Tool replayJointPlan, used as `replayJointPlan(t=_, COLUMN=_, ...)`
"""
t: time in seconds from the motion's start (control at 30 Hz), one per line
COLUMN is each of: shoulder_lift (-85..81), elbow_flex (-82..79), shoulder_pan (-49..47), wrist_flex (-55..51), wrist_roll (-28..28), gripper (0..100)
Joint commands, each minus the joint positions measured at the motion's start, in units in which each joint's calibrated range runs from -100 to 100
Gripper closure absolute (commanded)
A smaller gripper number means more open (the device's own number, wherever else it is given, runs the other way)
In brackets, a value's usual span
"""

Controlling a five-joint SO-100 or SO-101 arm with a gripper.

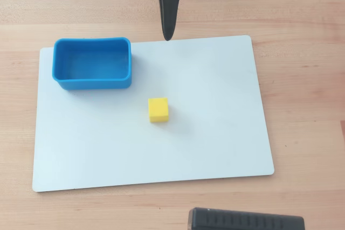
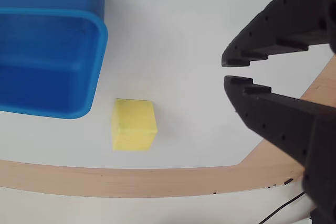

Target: Pick up yellow cube and drop it in the blue rectangular bin

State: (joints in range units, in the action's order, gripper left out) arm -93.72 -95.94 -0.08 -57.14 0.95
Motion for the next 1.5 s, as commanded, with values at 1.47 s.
replayJointPlan(t=1.47, shoulder_lift=84.7, elbow_flex=74.2, shoulder_pan=1.7, wrist_flex=-5.5, wrist_roll=3.5, gripper=100)
